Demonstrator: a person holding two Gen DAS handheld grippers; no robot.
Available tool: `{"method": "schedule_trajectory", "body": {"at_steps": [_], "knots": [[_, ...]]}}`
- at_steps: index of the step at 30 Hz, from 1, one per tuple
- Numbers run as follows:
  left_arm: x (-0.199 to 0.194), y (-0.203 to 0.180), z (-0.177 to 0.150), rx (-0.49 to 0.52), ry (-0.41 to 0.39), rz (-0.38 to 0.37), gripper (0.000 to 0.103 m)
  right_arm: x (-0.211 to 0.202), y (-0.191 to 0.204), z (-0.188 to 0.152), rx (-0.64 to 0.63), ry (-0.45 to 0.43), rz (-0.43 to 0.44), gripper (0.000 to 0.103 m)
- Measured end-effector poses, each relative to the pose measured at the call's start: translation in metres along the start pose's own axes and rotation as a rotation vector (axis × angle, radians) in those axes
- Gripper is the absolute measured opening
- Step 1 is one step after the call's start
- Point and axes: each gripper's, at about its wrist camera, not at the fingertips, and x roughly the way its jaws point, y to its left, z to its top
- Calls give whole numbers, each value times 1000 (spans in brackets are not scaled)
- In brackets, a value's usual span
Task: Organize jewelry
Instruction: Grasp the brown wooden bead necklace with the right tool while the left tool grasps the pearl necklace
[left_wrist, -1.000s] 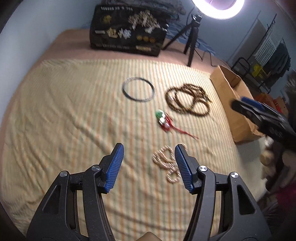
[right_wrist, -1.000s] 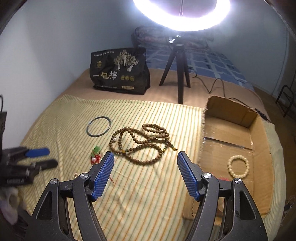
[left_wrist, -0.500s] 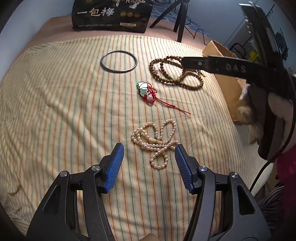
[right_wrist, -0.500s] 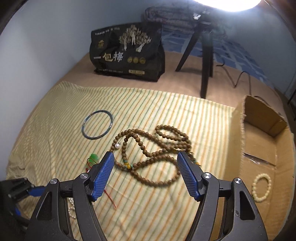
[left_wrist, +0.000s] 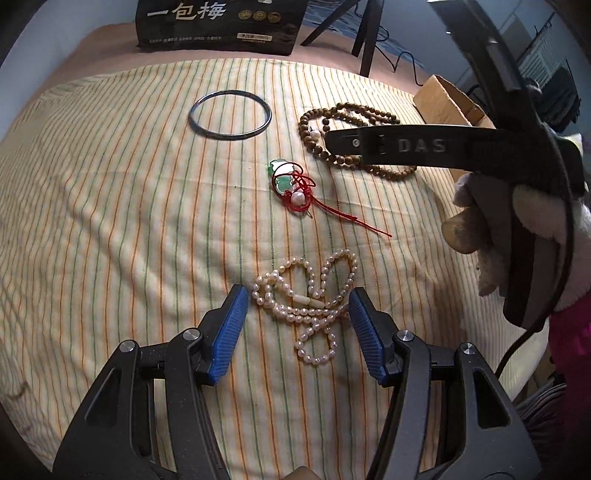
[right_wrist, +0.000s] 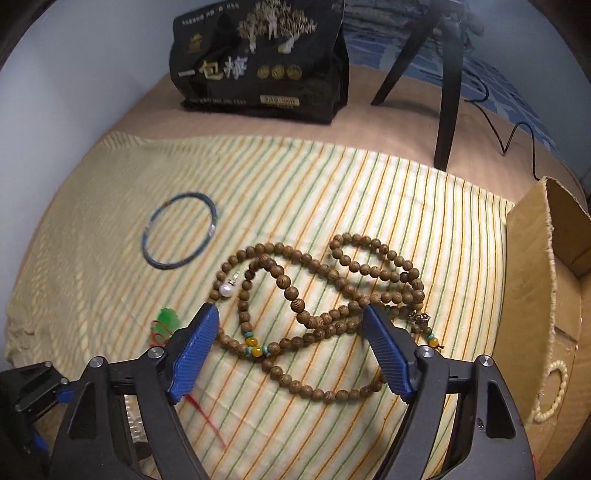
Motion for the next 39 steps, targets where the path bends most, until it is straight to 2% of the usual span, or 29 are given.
{"method": "schedule_trajectory", "body": {"at_steps": [13,17,18,21,23,24,26,27,28,34,39], "knots": [[1,7,2,9,-12,45,34,15,-11,1,-34,49,-26,80],[-1,13,3,-1,-22,56,15,16,-10,-1,-42,50,-38,80],[-1,15,5,-11,-21,50,13,16,-10,-1,-45,50,-42,80],[-1,20,7,-25,-20,43,9,15,-8,-1,-55,49,-37,71],[-1,19,7,-30,-23,43,9,12,-6,-3,-59,47,-26,54],[-1,19,8,-33,-25,42,9,11,-6,-3,-61,46,-21,49],[-1,18,8,-35,-25,41,8,9,-6,-4,-60,41,-12,28],[-1,18,8,-38,-26,39,7,7,-5,-5,-58,40,-9,23],[-2,19,8,-46,-26,35,6,6,-5,-5,-54,38,-3,12],[-7,20,8,-66,-35,36,6,-3,-2,-9,-53,22,1,10],[-24,16,8,-72,-82,24,6,-27,1,-8,-60,-27,4,10]]}}
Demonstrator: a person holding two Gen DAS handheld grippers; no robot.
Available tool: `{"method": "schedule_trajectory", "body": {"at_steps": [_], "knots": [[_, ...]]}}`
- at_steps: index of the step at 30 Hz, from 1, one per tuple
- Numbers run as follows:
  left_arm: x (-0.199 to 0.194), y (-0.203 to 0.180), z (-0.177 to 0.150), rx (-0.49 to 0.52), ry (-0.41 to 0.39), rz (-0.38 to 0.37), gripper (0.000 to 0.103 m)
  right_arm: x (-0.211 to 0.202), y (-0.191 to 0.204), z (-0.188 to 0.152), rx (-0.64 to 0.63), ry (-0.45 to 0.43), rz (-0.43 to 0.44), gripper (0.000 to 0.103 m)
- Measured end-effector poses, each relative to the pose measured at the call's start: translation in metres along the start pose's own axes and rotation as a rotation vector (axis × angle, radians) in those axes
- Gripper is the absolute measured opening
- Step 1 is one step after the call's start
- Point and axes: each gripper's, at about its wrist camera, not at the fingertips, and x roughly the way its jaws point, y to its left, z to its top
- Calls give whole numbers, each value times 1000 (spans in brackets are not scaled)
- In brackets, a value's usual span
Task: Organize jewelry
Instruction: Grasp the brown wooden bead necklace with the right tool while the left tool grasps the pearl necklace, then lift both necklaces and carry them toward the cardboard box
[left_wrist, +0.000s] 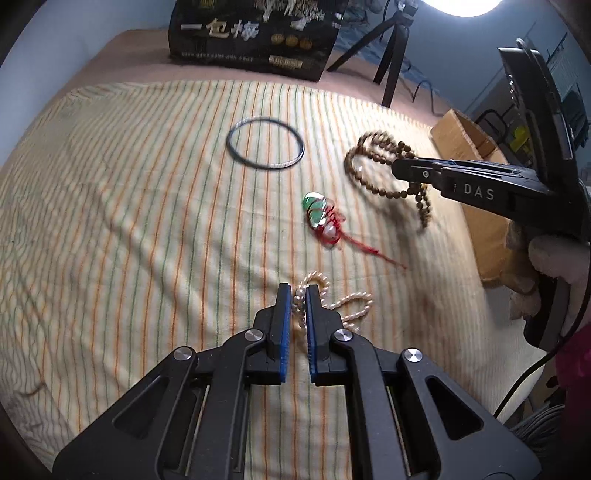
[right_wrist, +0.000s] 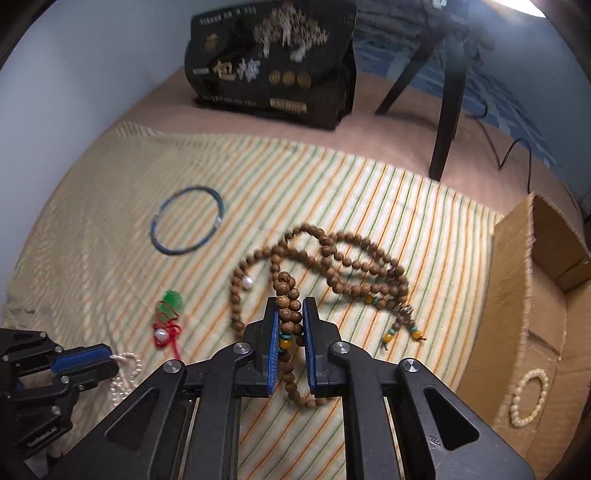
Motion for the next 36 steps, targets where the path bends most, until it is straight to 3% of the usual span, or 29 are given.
{"method": "schedule_trajectory", "body": {"at_steps": [6,7,19,20,28,33,36], "knots": [[-23,-5,6,7,-62,-21,6,-40,-2,5,26,-98,6,10],[-27,-7,7,9,-72,-25,6,-47,-2,6,29,-115,6,4],[-58,-17,16,30,-155,-47,5,-83,-11,9,73,-222,6,5],[-60,-17,17,31,-162,-49,1,-87,-12,10,75,-231,6,5],[-78,-26,26,57,-226,-58,1,-138,-18,17,107,-361,25,5],[-70,-22,26,50,-206,-62,1,-163,-18,18,105,-422,25,5],[-52,-16,24,40,-124,-93,5,-165,-21,16,106,-421,25,5]]}}
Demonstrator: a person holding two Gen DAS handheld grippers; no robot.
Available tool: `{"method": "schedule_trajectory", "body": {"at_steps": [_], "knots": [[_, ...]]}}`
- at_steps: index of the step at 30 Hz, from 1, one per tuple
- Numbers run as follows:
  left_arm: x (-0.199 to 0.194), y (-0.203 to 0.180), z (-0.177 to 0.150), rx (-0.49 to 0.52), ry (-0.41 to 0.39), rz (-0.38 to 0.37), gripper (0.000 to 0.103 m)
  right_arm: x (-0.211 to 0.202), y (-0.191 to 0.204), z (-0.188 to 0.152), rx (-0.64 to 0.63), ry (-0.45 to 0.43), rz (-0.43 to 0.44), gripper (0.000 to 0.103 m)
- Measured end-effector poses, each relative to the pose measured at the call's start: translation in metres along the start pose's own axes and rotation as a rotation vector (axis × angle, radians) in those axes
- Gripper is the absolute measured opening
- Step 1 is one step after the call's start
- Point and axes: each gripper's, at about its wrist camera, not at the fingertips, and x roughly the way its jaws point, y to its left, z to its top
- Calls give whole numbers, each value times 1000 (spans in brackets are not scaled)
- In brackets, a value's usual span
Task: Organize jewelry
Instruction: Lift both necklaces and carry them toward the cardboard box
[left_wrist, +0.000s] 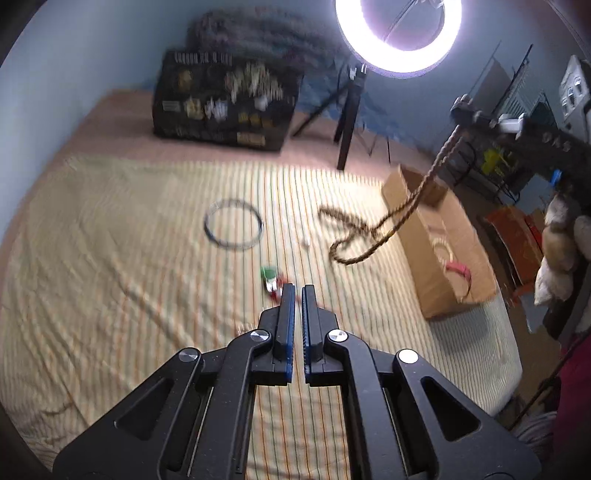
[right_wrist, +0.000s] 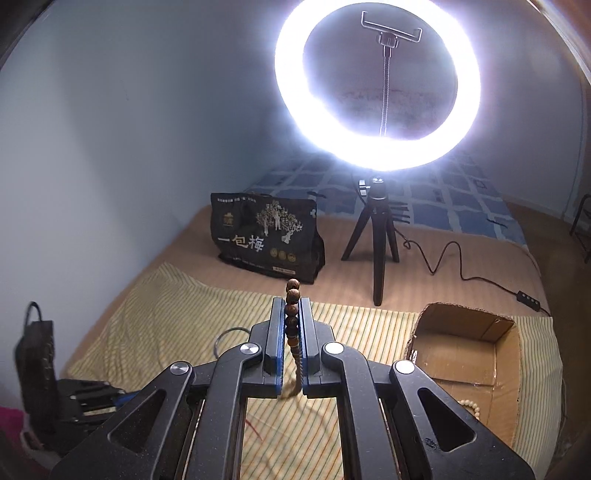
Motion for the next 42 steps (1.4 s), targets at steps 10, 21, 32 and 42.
{"method": "schedule_trajectory", "body": {"at_steps": [10,21,32,42], "knots": [[64,-5,-25,107,155,131,61,11,-5,-7,-12,36,-11,5],[80,9,-26,111,156,211,9,10,-4,-7,-27,40,-19,5],[15,-17,-1,87,15,78,7,-31,7,9,-32,-46,-17,5],[-34,-54,24,103,-102,-26,6,-90,3,31,-7,-176,-18,5]]}}
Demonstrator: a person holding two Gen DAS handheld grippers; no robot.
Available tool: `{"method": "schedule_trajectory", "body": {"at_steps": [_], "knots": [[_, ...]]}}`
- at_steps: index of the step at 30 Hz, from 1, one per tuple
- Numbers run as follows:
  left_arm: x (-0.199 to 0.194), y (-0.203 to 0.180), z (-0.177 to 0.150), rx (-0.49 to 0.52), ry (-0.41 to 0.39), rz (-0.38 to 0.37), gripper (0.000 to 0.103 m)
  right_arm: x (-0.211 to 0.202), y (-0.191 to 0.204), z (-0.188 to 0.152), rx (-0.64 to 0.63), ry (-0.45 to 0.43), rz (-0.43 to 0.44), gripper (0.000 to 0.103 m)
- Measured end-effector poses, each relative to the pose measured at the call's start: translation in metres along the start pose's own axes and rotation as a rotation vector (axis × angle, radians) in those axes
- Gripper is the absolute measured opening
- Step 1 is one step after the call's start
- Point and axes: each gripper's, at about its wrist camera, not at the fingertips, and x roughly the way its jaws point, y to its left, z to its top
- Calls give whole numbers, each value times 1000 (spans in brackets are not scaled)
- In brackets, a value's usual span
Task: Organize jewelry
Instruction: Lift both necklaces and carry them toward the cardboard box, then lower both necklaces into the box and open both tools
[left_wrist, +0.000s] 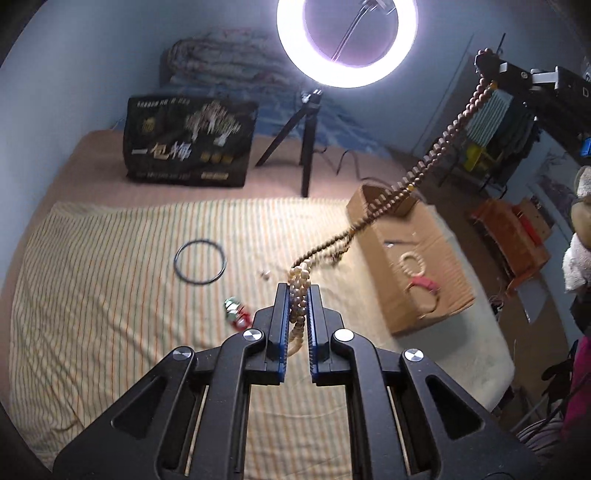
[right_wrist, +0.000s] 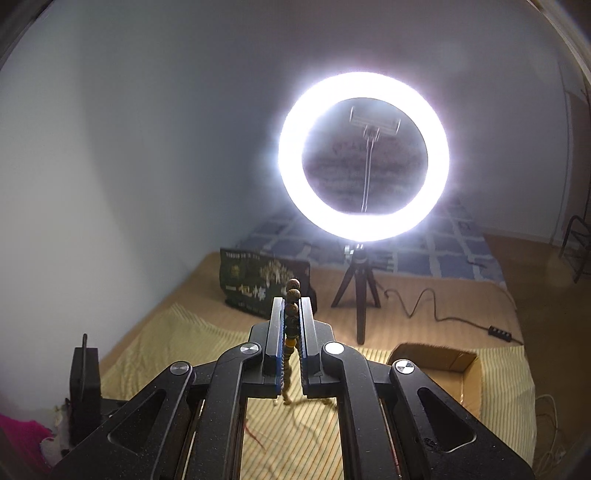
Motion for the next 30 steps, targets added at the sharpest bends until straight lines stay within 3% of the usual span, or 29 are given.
{"method": "schedule_trajectory", "body": {"at_steps": [15,22,30], "knots": [[-5,-54,42,87,-69,-63,6,-52,-29,37,-6,-100,-14,5],[12,-76,53,111,-67,-92,6,-61,-47,54,-46,-118,-97,5],[44,-109,64,144,-48,-127,6,-43,-86,55,-55,-89,-201,5]]}}
